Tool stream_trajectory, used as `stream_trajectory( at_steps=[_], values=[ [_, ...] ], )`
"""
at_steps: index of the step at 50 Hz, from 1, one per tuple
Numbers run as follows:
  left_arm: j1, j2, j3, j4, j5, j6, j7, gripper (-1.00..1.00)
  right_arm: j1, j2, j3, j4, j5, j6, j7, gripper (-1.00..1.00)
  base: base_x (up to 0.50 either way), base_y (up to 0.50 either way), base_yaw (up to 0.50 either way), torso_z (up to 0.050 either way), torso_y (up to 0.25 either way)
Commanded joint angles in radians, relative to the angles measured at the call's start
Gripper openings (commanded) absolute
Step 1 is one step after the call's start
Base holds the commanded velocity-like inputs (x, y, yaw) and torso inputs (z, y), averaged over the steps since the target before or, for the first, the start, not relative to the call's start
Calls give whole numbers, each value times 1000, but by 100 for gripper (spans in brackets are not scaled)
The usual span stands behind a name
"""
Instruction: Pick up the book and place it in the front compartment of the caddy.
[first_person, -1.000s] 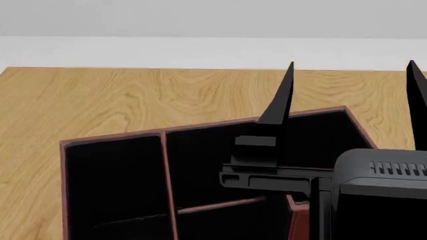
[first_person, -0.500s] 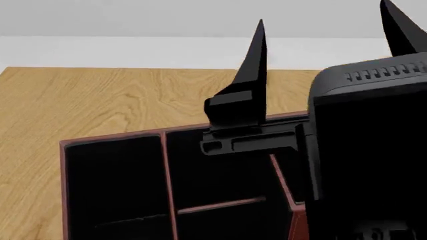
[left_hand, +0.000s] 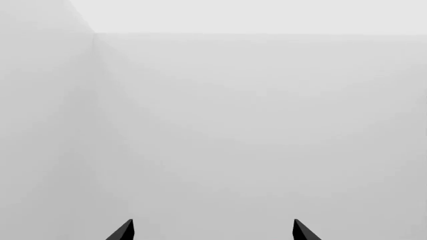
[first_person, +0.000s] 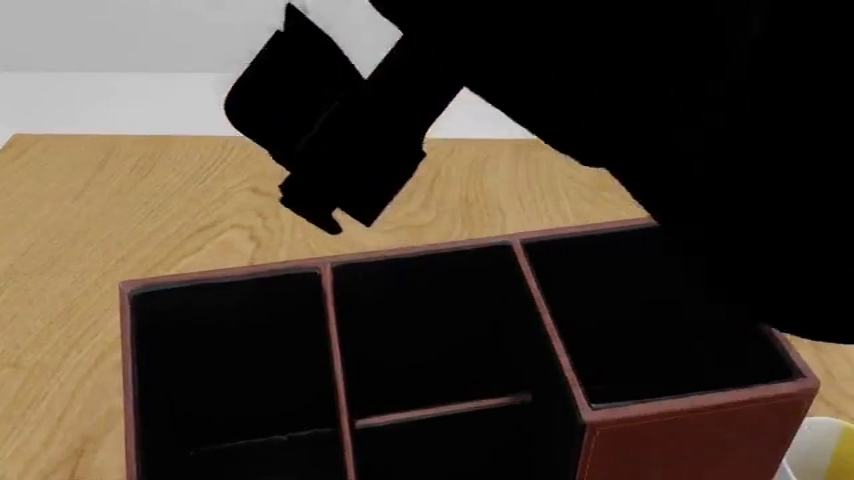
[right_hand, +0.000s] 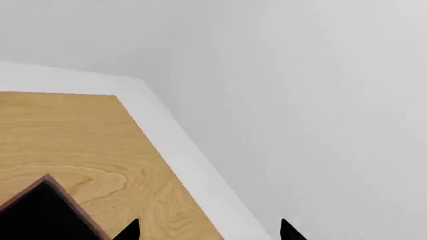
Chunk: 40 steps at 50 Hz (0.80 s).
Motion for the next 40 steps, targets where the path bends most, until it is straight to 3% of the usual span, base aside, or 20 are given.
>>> stream_trajectory(
  at_steps=[1,4,11,15,24,40],
  values=[
    [3,-26,3,17,-5,21,-19,100,237,-129,-123,191,-367,369,-771,100,0,0,0,0,0],
    [7,-31,7,10,0,31,-21,100,238,-182,-178,157,-517,414,-990,100,0,0,0,0,0],
    [-2,-36,24,10,-2,32,-31,100,234,-279,-294,213,-743,414,-1252,100,0,0,0,0,0],
    [-15,-24,37,-4,4,23,-26,100,236,-289,-399,99,-846,407,-1441,100,0,0,0,0,0],
    [-48,1,62,-20,3,1,-9,100,233,-330,-395,57,-813,398,-1524,100,0,0,0,0,0],
    [-1,-60,35,9,7,62,-41,100,209,-355,-436,-29,-791,377,-1560,100,0,0,0,0,0]
  ],
)
